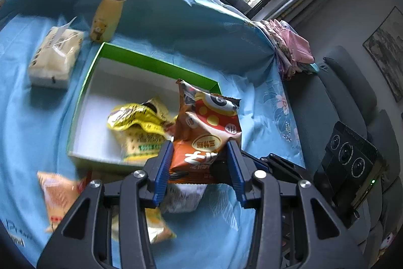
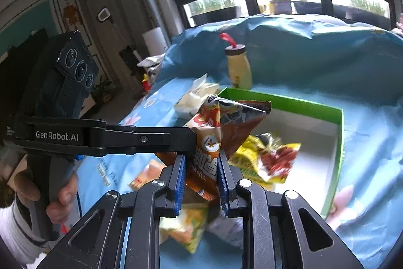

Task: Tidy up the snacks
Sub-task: 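Carry the orange bag into the green box and open the left gripper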

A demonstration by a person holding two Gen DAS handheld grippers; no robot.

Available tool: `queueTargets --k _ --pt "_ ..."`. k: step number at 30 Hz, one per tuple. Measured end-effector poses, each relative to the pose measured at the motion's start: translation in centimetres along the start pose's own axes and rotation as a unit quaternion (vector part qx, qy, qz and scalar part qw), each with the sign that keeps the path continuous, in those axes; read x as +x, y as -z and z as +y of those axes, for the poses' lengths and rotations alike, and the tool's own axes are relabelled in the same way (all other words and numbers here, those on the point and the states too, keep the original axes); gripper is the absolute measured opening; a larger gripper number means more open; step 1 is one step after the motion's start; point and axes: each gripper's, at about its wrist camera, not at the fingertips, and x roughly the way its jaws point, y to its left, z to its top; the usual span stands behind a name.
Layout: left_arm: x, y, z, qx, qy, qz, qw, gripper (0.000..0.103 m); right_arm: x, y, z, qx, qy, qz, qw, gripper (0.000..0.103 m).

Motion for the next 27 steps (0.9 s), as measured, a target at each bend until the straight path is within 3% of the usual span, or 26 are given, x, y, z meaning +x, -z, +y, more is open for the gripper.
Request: queueTargets --k 10,27 --pt "4.6 -3.0 1.2 -0.008 -0.007 0.026 0.9996 0.042 2.7 -1.2 -4.4 0.037 -0.001 0.012 0.999 0.025" --pt "9.4 -3.2 4.3 -0.045 -0.017 0.061 0.997 0.043 7.8 0.2 -8.2 0.067 0.004 0.061 0.996 0.025"
